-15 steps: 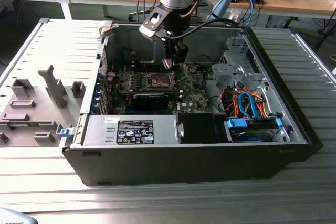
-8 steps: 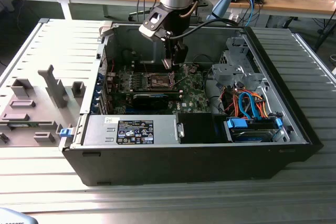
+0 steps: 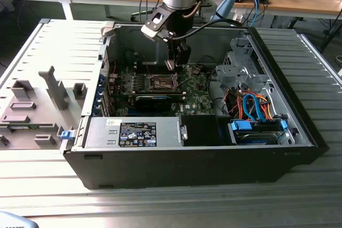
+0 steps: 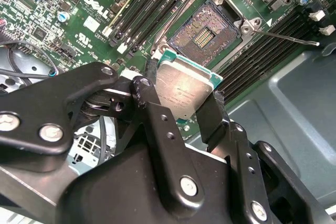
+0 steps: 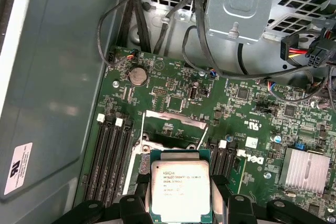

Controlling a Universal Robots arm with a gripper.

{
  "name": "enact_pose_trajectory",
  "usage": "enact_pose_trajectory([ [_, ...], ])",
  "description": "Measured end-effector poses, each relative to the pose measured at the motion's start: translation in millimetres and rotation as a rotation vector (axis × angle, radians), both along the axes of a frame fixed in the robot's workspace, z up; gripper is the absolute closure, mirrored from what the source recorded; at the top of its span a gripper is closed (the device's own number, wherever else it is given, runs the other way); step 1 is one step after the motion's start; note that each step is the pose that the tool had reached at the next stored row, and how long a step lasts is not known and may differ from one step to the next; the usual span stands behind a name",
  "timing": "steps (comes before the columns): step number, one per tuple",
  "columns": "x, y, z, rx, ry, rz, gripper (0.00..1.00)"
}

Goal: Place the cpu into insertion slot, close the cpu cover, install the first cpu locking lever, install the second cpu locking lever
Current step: 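Place the cpu into insertion slot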

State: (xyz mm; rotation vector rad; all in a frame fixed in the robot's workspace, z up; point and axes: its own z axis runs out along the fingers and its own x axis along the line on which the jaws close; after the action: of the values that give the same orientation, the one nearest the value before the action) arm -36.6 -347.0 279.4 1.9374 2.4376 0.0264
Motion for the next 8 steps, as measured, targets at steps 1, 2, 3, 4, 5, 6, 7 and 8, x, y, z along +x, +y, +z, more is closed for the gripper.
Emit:
enact_pose_trajectory([
  [1,0.0,0.0,0.0,0.0,0.0,-0.003,0.45],
  [2,0.0,0.0,-0.1,0.0001,0.0,-0.005,0.45],
  [3,0.0,0.0,-0.1,0.0,0.0,-0.008,0.45],
  [4,0.0,0.0,-0.1,0.0,0.0,-0.009,0.45],
  [5,0.0,0.0,-0.2,0.0,0.0,-0.011,0.45],
  [6,0.0,0.0,-0.3,0.0001,0.0,-0.014,0.45],
  [7,0.0,0.0,-0.3,0.0,0.0,-0.017,0.45],
  [8,0.0,0.0,-0.4,0.0001,0.0,-0.019,0.45],
])
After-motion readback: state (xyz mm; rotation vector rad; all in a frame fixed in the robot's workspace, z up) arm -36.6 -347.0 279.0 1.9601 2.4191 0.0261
